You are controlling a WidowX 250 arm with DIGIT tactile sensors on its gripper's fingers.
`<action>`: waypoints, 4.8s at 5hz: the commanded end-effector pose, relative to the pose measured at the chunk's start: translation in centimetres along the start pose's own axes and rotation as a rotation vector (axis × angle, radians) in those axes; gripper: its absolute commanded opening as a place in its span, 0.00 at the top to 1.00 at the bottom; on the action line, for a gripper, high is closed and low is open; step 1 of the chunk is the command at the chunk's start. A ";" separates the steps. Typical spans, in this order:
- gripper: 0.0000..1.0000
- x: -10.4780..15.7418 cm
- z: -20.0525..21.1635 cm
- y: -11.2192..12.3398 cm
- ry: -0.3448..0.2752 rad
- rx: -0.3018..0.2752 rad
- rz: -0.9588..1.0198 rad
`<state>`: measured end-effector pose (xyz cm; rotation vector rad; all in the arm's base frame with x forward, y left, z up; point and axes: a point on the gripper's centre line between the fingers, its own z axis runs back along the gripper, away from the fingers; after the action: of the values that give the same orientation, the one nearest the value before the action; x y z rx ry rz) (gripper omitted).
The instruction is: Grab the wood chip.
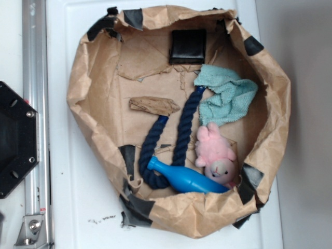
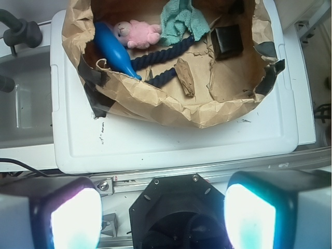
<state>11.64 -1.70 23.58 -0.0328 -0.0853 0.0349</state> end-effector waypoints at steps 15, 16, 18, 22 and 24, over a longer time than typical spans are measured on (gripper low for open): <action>0.00 10.3 -21.4 5.2 0.038 0.059 -0.336; 0.00 10.7 -23.2 5.2 0.039 0.086 -0.337; 1.00 9.8 -23.0 5.6 0.011 0.070 -0.299; 1.00 10.4 -20.6 5.9 0.009 0.093 -0.241; 1.00 10.0 -15.4 4.2 0.002 0.021 -0.082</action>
<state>22.12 2.45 7.95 -0.0170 -0.0353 -0.0446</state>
